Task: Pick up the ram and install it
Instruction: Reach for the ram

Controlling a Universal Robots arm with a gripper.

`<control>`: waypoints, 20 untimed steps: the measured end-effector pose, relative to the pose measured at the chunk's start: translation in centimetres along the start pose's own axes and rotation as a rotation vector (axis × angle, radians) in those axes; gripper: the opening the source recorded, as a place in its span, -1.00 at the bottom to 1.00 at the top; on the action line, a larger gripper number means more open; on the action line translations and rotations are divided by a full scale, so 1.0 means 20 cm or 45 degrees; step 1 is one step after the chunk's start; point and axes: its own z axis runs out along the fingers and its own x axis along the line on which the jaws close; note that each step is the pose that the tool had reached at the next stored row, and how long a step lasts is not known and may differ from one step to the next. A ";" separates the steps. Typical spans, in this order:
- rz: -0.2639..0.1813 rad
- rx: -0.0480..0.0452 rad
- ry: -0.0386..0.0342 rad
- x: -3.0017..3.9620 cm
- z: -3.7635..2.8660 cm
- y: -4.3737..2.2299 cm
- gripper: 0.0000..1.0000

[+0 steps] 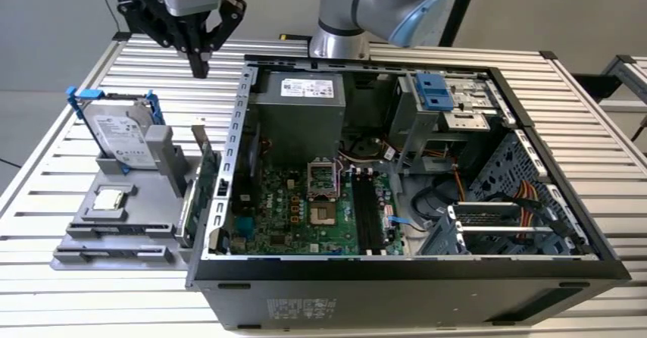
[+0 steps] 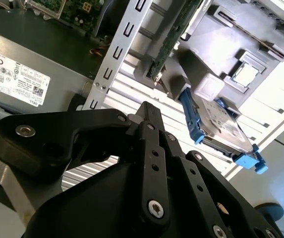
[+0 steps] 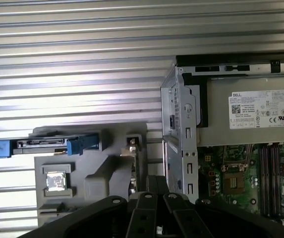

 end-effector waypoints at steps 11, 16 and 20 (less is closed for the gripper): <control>0.000 0.000 0.0001 0.045 -0.001 -0.003 -1.00; 0.000 0.000 0.0000 0.070 -0.002 -0.005 -1.00; 0.000 0.000 0.0001 0.088 -0.002 -0.006 -1.00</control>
